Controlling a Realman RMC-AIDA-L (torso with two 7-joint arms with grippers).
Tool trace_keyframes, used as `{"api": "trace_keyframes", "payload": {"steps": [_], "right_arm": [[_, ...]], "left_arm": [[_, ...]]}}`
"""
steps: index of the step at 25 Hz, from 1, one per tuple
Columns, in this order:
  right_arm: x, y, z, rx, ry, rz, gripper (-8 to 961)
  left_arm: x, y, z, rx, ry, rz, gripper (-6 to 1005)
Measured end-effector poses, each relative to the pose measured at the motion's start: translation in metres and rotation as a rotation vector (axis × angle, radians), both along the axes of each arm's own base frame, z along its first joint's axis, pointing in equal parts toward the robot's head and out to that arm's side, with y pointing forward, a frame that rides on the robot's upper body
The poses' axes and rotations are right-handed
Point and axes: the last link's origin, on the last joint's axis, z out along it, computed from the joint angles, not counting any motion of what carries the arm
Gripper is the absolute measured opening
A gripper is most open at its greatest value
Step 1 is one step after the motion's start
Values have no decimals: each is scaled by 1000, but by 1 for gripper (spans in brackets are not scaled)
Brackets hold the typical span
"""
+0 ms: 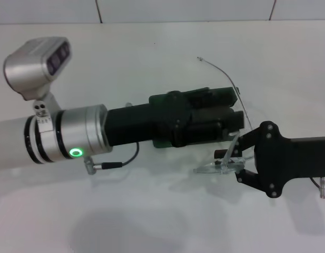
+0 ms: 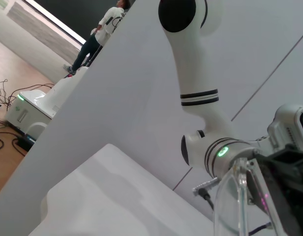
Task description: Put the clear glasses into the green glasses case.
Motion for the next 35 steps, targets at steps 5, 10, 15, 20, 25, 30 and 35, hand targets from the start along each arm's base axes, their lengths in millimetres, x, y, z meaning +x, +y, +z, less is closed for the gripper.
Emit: {"api": "trace_keyframes", "payload": {"steps": [5,10,15,20,25,30,35], "right_arm": [[3,2,2,21,9,-7,119],[2,4,2,23,12,-5,118],[2,6,4,33,19,-13,118],[-2,2,12,-12,62,-22,118],[-16,-7,14,-128,181,5,118],[-39,-4,-2,-302,226,-8,117],[-50,3,-19,-397,194,-54,117]], "left_arm": [[-6,-2,2,5,5,14,727],[-8,-3,1,-1,12,18,727],[-9,-4,0,-2,34,-3,727],[-39,12,17,140,98,94,727],[-67,29,18,285,200,243,726],[-54,33,0,360,232,183,725],[-24,39,-20,414,246,61,725]]}}
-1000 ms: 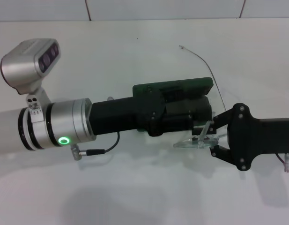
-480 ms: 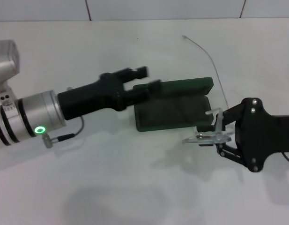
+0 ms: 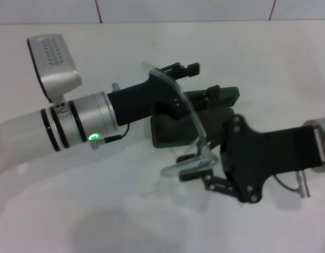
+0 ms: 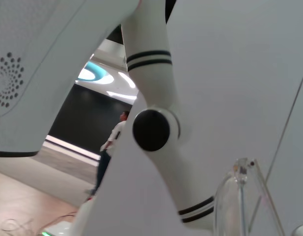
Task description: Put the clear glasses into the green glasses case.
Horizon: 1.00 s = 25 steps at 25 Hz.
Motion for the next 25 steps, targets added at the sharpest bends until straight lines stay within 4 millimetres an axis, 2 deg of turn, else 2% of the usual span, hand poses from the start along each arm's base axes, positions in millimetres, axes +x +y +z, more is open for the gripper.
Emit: {"api": "trace_keyframes", "payload": {"steps": [4,10,25], "right_arm": [[0,0,-9,-34,-40,-26,117],[14,2,-18,7,-90,-115,117],[22,17,-27,85,-146,-209,126]], "left_arm": [[8,1,4,26,-38,-29,725],[7,-5,14,51,-109,-44,725],[8,-16,17,29,-155,-78,725]]}}
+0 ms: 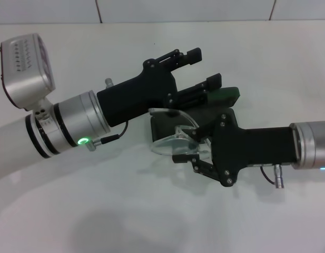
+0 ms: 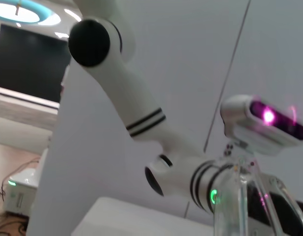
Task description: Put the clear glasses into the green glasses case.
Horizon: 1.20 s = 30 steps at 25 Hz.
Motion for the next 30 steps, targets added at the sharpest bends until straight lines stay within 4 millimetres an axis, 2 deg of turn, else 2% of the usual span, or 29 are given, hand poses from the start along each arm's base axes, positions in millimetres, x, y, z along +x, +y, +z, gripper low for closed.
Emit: {"api": "trace_keyframes", "payload": {"steps": [9,30], "right_arm": [[-2,3,-9,18,-11,-27,141],[7,-2,-8,57,-13,-29,177]], "left_arm": [[-4,-6,-2,-17,0,1,725],[-12,-10,3,-2,-12,23,726]]}}
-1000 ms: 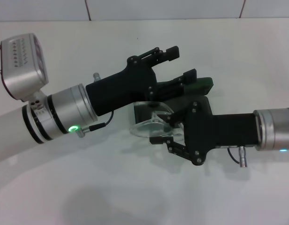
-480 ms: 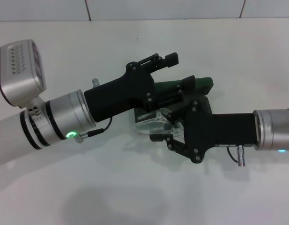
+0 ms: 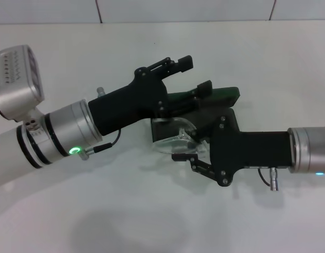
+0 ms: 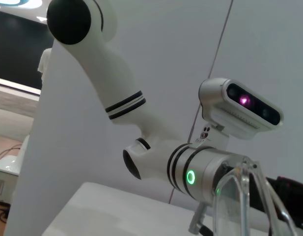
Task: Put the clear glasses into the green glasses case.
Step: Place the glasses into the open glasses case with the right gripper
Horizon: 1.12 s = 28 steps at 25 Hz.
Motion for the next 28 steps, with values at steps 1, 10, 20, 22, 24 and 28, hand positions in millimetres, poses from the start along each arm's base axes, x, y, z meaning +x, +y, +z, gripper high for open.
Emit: {"api": "trace_keyframes", "payload": {"steps": [1,10,20,22,24,28], "right_arm": [[0,0,0,8,2,5,178],[1,3,13,80,-39,-9,193],[1,15,3,330,-422,-18,210],[0,19,-10,440,-506,-17,213],[0,19,-16,468,-530,-13,217],[-1,18,-33,561,-598,-5,223]], "left_arm": [[-1,0,1,5,-3,3,726],[-41,3,34,236,-76,205,726],[-76,-10,53,333,-99,338,726],[-77,-11,52,334,-90,339,726],[-77,-11,51,332,-85,339,726],[-75,-9,50,328,-82,332,726]]}}
